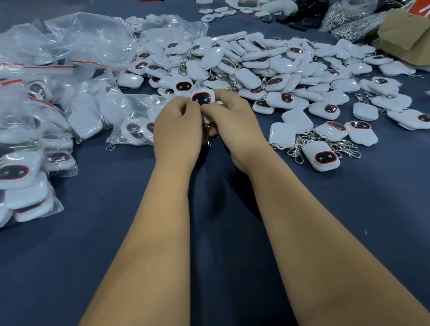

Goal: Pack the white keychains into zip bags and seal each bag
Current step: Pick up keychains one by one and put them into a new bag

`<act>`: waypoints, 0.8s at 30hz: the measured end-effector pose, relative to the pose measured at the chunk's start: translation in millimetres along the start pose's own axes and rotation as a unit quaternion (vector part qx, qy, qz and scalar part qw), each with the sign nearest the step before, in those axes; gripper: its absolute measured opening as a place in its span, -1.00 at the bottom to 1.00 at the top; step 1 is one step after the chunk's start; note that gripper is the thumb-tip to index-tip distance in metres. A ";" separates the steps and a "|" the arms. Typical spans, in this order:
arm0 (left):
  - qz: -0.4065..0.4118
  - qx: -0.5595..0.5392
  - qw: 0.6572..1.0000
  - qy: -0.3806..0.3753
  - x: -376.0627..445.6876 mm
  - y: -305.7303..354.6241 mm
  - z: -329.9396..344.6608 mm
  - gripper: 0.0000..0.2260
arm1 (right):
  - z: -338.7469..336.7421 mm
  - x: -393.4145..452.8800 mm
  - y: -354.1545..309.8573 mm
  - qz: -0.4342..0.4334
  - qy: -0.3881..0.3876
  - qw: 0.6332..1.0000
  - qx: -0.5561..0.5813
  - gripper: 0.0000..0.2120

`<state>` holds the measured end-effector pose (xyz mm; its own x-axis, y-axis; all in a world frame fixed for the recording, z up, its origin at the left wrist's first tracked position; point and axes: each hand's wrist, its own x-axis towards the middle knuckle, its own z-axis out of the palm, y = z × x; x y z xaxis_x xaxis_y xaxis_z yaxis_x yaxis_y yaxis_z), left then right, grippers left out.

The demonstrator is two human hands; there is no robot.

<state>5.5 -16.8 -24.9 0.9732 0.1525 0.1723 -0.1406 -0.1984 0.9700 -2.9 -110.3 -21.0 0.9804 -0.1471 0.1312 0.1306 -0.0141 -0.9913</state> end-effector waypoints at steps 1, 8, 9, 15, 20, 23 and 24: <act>-0.001 -0.003 1.000 0.000 0.4 0.0 -0.1 -0.80 | -0.5 0.9 0.4 0.000 -0.002 1.000 0.007 -0.83; -0.036 -0.034 0.999 -0.006 0.5 5.9 1.3 -0.82 | -1.2 2.1 -0.5 0.004 -0.006 0.998 0.061 -0.75; -0.046 -0.058 0.997 -0.010 1.2 7.4 -0.3 -0.81 | -1.4 1.9 -1.0 0.010 -0.007 0.997 0.074 -0.75; -0.070 -0.120 0.988 -0.071 4.7 13.2 -11.4 -0.83 | -1.9 2.9 -2.2 0.023 -0.003 0.995 0.093 -0.74; -0.062 -0.116 0.989 -0.071 1.8 12.9 -9.4 -0.85 | -3.4 2.0 -1.2 0.013 -0.019 0.997 0.068 -0.76; -0.068 -0.130 0.988 -0.049 1.5 13.9 -6.5 -0.84 | -3.3 1.4 -2.4 0.018 -0.017 0.996 0.083 -0.75; -0.069 -0.131 0.988 -0.042 1.8 13.8 -5.8 -0.83 | -2.7 1.3 -3.0 0.023 -0.013 0.995 0.097 -0.74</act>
<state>4.2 -13.6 -10.3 0.9966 0.0766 0.0312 -0.0372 0.0786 0.9962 -2.3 -113.1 -17.9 0.9891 -0.1173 0.0887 0.1092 0.1827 -0.9771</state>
